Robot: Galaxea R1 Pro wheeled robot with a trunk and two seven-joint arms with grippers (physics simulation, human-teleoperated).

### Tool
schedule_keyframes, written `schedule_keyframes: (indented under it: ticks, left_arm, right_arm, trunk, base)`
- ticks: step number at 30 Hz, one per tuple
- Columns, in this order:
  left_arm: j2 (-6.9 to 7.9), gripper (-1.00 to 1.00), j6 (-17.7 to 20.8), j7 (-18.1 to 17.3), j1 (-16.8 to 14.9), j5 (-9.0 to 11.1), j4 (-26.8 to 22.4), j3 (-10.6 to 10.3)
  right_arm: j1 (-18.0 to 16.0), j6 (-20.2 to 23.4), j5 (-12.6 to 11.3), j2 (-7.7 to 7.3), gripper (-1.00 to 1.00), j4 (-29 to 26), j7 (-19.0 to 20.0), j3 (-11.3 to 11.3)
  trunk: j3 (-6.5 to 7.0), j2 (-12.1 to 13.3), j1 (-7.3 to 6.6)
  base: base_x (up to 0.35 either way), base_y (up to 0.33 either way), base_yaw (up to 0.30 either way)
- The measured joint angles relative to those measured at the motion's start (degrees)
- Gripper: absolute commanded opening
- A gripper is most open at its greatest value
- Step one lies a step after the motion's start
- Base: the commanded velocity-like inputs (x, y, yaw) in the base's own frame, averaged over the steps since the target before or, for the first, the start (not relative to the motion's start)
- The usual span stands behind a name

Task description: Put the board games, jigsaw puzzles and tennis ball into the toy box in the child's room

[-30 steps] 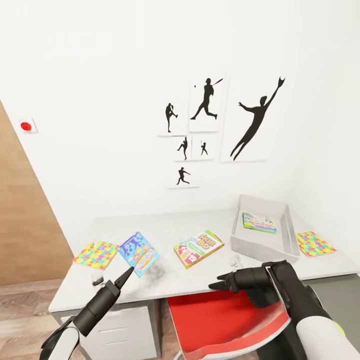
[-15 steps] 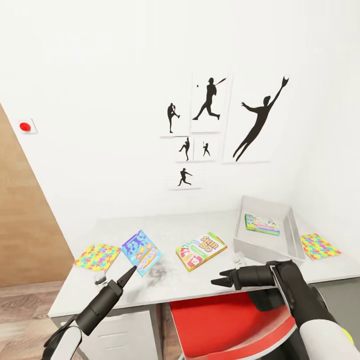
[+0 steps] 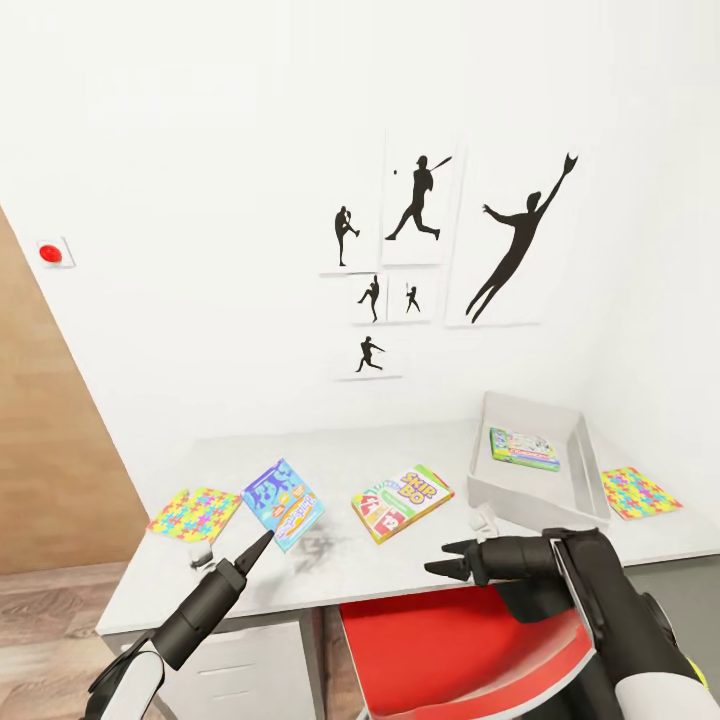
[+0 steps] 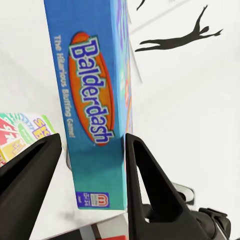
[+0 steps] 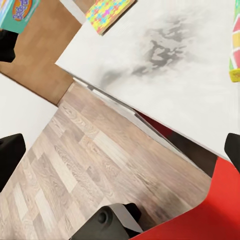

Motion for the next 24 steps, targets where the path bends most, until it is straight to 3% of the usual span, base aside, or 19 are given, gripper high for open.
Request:
schedule_keyframes:
  ticks: [1, 15, 19, 24]
  left_arm:
    - [0.01, -1.0, 0.0, 0.0, 0.0, 0.0, 0.0, 0.0]
    - [0.01, -1.0, 0.1, 0.1, 0.0, 0.0, -1.2, -0.9]
    - [0.04, -1.0, 0.3, 0.3, 0.0, 0.0, -2.6, -2.5]
    - [0.06, -1.0, 0.3, 0.4, 0.0, 0.0, -3.0, -3.0]
  right_arm:
    - [0.2, 0.1, -0.2, -0.66, 1.0, -1.2, 0.0, 0.1]
    - [4.4, 3.2, -4.2, -3.13, 1.0, -10.3, 0.0, 0.1]
    - [7.2, 4.6, -7.9, -4.98, 1.0, -15.8, 0.0, 0.1]
    - [8.6, 5.0, -10.2, -5.95, 1.0, -17.9, -0.1, 0.0]
  trunk:
    - [0.0, 0.0, 0.0]
    - [0.0, 0.0, 0.0]
    - [0.0, 0.0, 0.0]
    - [0.0, 0.0, 0.0]
  base:
    - [0.0, 0.0, 0.0]
    - [0.0, 0.0, -0.001]
    - [0.0, 0.0, -0.111]
    - [0.0, 0.0, -0.222]
